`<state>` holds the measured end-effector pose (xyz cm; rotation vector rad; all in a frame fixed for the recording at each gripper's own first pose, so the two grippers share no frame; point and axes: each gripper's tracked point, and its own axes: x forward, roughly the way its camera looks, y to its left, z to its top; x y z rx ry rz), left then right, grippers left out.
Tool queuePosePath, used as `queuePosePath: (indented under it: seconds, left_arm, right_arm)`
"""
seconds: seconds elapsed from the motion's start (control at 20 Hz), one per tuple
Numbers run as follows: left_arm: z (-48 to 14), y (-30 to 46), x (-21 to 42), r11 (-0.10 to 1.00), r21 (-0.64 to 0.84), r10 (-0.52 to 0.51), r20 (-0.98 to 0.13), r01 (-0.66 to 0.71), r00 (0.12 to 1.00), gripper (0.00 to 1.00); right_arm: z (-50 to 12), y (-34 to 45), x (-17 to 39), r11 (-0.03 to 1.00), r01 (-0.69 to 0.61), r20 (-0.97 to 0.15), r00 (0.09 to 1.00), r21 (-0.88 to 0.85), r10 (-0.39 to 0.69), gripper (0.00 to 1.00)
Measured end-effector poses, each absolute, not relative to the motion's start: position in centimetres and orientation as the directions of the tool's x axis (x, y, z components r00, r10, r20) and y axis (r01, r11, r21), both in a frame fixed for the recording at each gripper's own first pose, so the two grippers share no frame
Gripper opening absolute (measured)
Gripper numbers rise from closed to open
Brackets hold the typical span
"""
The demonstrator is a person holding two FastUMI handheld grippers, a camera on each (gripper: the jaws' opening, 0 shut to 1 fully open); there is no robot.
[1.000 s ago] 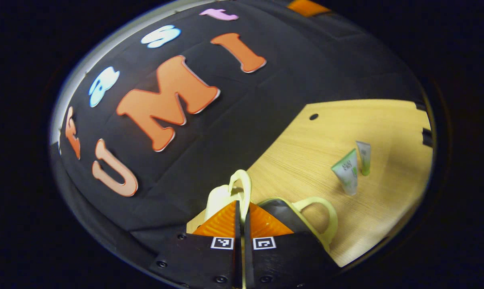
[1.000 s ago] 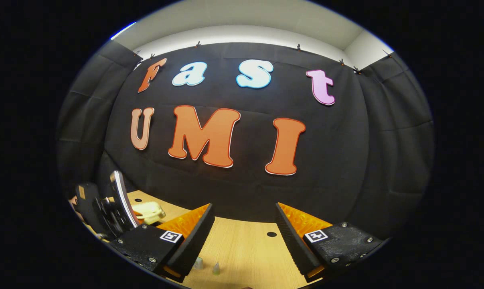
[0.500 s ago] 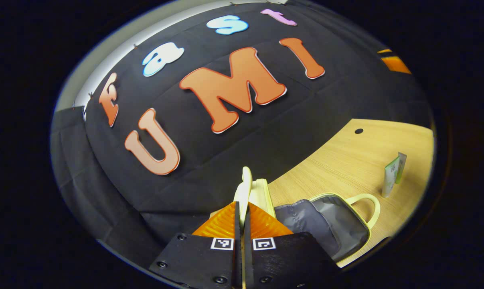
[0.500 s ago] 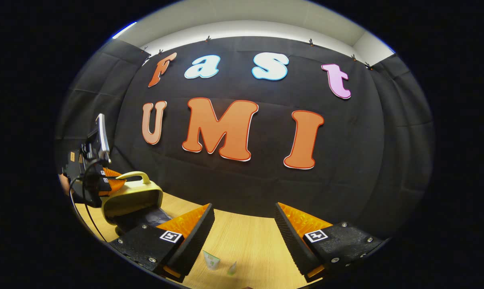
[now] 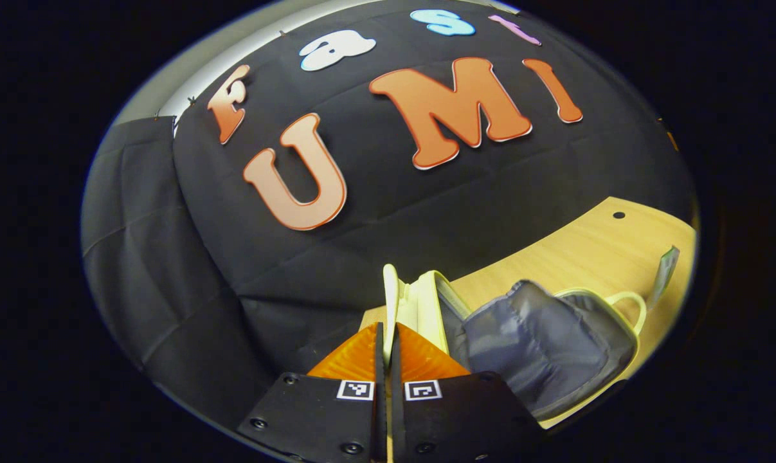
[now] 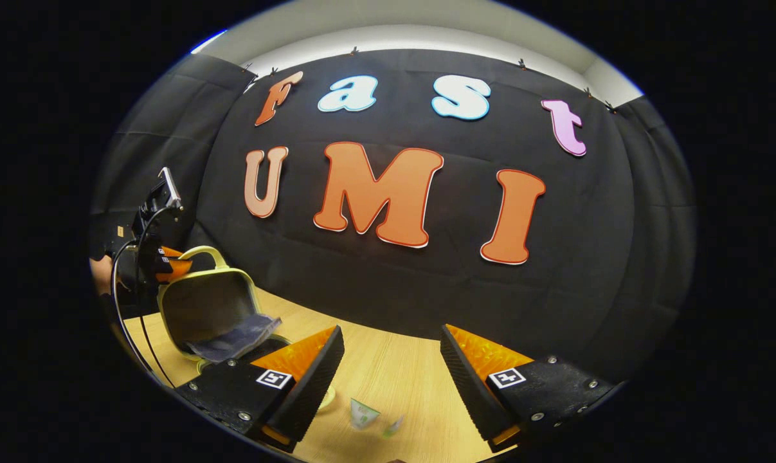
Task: First open the suitcase, pack the skin care products into it, and then close the suitcase.
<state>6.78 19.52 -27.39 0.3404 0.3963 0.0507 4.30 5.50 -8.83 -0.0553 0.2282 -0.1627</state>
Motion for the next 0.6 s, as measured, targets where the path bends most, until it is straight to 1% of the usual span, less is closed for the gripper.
queuePosePath:
  seconds: [0.2, 0.3, 0.45, 0.6]
  left_arm:
    - [-31.2, 24.6, 5.5, 0.956, 0.289, 0.173, -0.438, -0.045, 0.882, 0.03]
    - [-33.8, 26.7, 4.9, 0.954, 0.297, 0.188, -0.483, -0.042, 0.855, 0.03]
    - [-38.3, 29.4, 4.5, 0.963, 0.266, 0.192, -0.546, -0.049, 0.815, 0.03]
    - [-43.4, 31.0, 5.0, 0.976, 0.21, 0.182, -0.616, -0.063, 0.767, 0.04]
  right_arm:
    - [-9.4, 7.5, 4.8, 0.984, 0.167, -0.241, 0.955, -0.056, -0.176, 0.95]
    - [-9.7, 8.6, 4.9, 0.983, 0.173, -0.252, 0.95, -0.061, -0.182, 0.95]
    - [-10.2, 10.2, 5.1, 0.983, 0.173, -0.273, 0.945, -0.054, -0.181, 0.95]
    - [-10.5, 10.6, 4.7, 0.979, 0.2, -0.292, 0.935, -0.032, -0.201, 0.95]
